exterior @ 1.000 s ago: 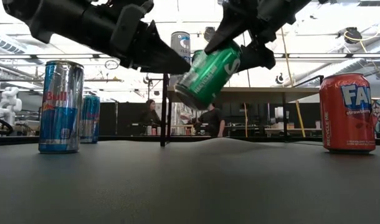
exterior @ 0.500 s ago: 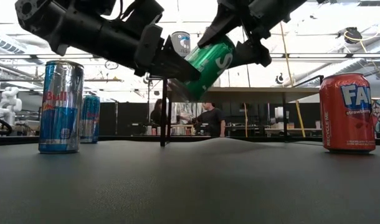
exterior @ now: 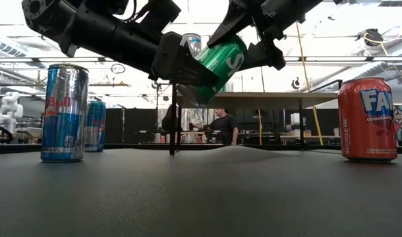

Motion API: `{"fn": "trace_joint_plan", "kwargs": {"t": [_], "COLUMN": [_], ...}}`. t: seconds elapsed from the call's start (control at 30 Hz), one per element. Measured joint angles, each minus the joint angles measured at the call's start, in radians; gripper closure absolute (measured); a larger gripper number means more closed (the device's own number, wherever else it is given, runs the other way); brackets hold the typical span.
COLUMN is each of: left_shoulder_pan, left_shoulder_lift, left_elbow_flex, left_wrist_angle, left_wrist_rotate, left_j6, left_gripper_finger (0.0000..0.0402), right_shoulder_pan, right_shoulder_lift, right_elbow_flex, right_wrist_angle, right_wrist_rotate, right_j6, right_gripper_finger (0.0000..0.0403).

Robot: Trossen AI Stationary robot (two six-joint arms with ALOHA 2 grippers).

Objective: Place canned beverage on shelf
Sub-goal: Put the green soda can on the shelf aligned with the other green soda can

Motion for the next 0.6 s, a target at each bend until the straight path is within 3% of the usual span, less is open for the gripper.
{"fn": "trace_joint_plan", "kwargs": {"t": [0.2, 0.6], "left_shoulder_pan": [0.000, 0.000], "left_shoulder_lift": [0.000, 0.000], "left_elbow_flex": [0.000, 0.000], "left_wrist_angle": [0.010, 0.025], "left_wrist_rotate": [-0.009, -0.005], "left_j6": [-0.002, -0.051], "left_gripper_finger": [0.0111, 0.0117], "right_shoulder_pan": [0.000, 0.000], "right_shoulder_lift": [0.000, -0.012], "right_elbow_flex": [0.000, 0.000], "right_wrist_angle": [0.000, 0.011], "right_wrist_rotate": [0.002, 0.016], "right_j6": [-0.023, -0.126], "right_gripper_finger": [0.0075, 0.0074]}}
